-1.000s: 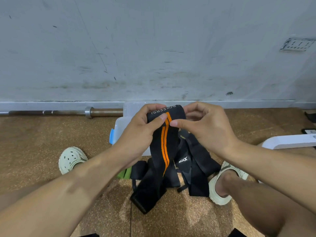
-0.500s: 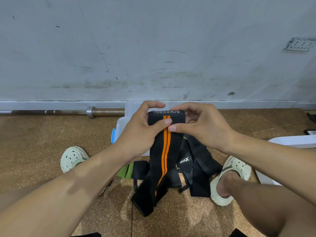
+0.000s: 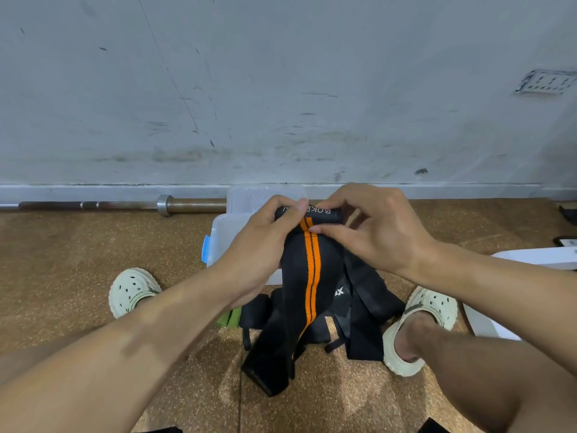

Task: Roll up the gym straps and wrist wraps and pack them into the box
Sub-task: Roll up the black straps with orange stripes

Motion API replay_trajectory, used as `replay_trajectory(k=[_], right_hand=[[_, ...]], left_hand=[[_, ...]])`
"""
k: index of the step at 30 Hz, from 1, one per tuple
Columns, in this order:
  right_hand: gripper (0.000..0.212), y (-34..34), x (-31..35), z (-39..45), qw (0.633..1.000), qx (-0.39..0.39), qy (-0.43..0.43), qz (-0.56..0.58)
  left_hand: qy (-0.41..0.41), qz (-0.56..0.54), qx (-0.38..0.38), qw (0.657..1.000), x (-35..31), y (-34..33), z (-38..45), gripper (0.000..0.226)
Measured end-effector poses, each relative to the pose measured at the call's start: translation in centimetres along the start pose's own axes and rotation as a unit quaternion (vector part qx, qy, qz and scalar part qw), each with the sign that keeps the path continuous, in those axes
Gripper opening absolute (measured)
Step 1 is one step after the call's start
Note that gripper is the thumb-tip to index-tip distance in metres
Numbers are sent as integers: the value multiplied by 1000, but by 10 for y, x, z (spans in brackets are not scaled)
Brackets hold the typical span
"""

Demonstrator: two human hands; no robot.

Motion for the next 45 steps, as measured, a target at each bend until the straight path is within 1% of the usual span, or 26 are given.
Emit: replay_trajectory(k=[2, 4, 6, 7, 9, 12, 14, 16, 19, 21, 23, 25, 27, 30, 33, 36, 38, 41, 45], right_hand=[[24, -2, -1, -1, 1000, -19, 11, -9], [18, -4, -2, -1, 999, -23, 19, -18], [14, -5, -3, 1, 1000, -4, 23, -11], [13, -4, -3, 3, 1000, 13, 14, 6], [16, -2, -4, 6, 995, 50, -46, 71], [25, 3, -5, 7, 963, 92, -154, 202], [39, 7, -5, 5, 930, 132, -204, 277], [53, 11, 0, 3, 905, 153, -239, 318], [50, 12, 8, -2, 893, 123, -274, 337], [46, 12, 14, -6, 872, 131, -297, 366], [43, 15, 21, -6, 862, 148, -312, 372], [44, 16, 26, -9, 872, 144, -318, 343], [50, 13, 30, -13, 889, 123, -322, 301], [55, 4, 35, -18, 903, 83, -315, 279], [50, -1, 40, -21, 908, 72, -314, 266], [43, -4, 45, -22, 902, 57, -328, 275], [38, -3, 48, -23, 900, 41, -331, 280], [31, 5, 56, -17, 909, 30, -323, 261], [28, 17, 67, -10, 921, 23, -300, 247]], left_hand=[[18, -60, 8, 998, -1, -1, 0, 17], [43, -99, 22, 994, -5, -1, -1, 24], [66, -115, 31, 991, -9, 1, 0, 33], [70, -123, 26, 990, -10, 2, 1, 32], [70, -134, 9, 988, -12, 5, 1, 29], [63, -129, 20, 989, -13, 5, -3, 33], [45, -106, 20, 993, -13, 7, -4, 38], [23, -73, 11, 997, -14, 10, -5, 42], [-5, -34, 15, 999, -14, 12, -8, 42], [-20, -16, 11, 1000, -12, 10, -10, 38], [-26, -4, 14, 1000, -9, 9, -15, 37], [-23, -16, 25, 999, -6, 7, -20, 42], [-21, -44, 22, 999, -3, 4, -26, 48], [-48, -36, -15, 998, 0, 3, -31, 57], [-70, -2, -58, 996, 0, 5, -33, 50], [-58, -9, -88, 994, 0, 6, -37, 48], [-50, 3, -94, 994, 0, 7, -39, 43], [-40, 21, -52, 998, -2, 6, -39, 33], [-30, -18, 22, 999, -19, 5, -42, 40]])
Point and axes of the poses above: each hand's wrist, its own z-axis towards the middle knuckle, its own y-axis out of the back of the hand, x = y × z, the point moved 2 cm from there along z, towards the middle knuckle, and after that the axes turned 4 degrees about z, right-handed, at the moved point
